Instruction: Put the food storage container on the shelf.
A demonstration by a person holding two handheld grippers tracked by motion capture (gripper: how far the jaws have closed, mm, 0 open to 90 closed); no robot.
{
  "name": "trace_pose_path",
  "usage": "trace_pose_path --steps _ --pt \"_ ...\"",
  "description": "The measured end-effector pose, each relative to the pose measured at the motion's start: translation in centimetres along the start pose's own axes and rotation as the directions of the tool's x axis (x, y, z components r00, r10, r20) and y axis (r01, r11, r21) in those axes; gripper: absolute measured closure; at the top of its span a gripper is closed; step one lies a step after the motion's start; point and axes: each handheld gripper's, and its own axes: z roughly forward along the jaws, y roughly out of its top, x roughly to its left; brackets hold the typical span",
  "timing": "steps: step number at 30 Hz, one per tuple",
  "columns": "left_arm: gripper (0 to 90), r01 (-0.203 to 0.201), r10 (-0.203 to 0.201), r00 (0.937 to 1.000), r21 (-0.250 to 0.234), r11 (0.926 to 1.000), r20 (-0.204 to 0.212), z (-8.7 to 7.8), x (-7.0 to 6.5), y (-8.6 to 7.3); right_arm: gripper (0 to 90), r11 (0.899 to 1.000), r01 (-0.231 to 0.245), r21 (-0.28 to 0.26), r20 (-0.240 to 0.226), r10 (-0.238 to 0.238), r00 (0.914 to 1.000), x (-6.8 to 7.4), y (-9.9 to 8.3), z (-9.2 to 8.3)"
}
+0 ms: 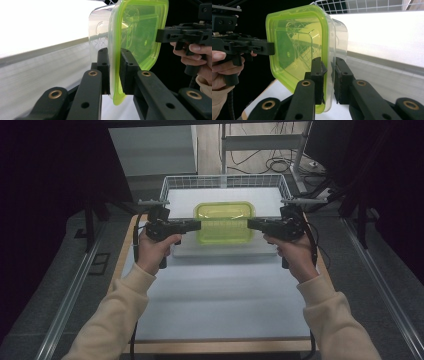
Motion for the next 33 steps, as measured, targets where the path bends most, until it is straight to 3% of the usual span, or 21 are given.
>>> trace_pose_path --steps 18,24,33 --pt "80.4 -0.004 0.005 0.9995 0.027 0.9996 -0.030 1.3 1.4 4.6 79.6 0.999 -0.033 -0.008 0.019 0.034 0.9993 -1.7 3.9 1.2" --pt "80.4 0.009 -0.008 0.9989 0.035 0.9994 -0.047 2.0 2.4 5.2 79.7 0.999 -0.041 -0.005 0.031 0.041 0.9987 -2.4 4.7 2.2" --pt "80.5 0.071 -0.070 0.9973 0.054 0.9960 -0.020 3.3 4.8 5.6 79.5 0.995 -0.096 0.006 0.055 0.095 0.9939 -3.9 5.0 4.1"
